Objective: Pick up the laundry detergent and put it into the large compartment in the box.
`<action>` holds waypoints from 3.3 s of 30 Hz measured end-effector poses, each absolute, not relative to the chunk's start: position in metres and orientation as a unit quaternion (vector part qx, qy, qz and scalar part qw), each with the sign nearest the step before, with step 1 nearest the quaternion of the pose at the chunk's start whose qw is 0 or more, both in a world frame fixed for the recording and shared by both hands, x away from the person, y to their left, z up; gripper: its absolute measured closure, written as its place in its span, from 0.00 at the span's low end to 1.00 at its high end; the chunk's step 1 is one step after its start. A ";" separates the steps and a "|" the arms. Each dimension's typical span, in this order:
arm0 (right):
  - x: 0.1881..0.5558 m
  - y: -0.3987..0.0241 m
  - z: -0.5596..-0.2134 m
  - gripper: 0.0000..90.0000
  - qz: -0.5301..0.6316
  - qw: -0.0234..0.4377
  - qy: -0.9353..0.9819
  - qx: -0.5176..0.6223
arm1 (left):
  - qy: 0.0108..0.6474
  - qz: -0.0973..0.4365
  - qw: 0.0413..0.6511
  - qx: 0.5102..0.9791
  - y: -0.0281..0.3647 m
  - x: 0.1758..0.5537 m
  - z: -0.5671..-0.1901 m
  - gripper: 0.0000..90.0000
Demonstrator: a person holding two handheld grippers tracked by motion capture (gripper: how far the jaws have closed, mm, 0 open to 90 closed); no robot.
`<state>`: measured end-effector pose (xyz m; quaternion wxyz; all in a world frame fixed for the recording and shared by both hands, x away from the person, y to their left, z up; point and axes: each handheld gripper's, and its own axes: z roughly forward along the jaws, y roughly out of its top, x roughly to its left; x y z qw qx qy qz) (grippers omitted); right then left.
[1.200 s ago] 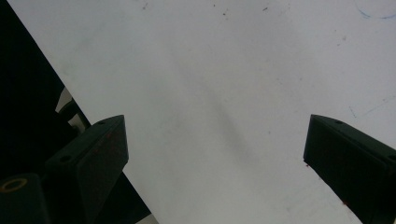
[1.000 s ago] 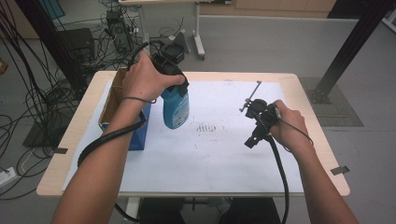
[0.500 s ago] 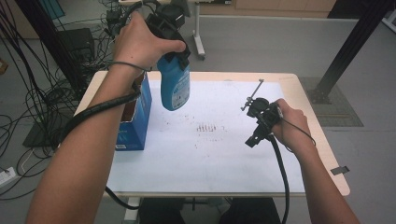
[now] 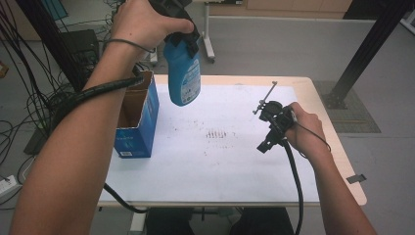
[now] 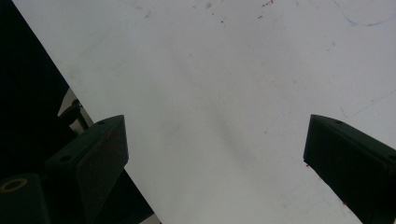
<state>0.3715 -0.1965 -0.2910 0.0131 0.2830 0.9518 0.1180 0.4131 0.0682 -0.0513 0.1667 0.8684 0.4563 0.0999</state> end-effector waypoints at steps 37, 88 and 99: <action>0.370 -0.192 -0.292 0.07 0.123 0.011 0.953 0.276 | 0.635 0.129 0.139 0.749 0.205 0.425 -0.047 0.42; 0.370 -0.193 -0.296 0.07 0.118 0.009 0.953 0.279 | 0.685 0.098 0.105 0.715 0.238 0.440 -0.143 0.42; 0.371 -0.191 -0.298 0.07 0.117 0.007 0.954 0.276 | 0.685 0.095 0.104 0.715 0.238 0.441 -0.168 0.42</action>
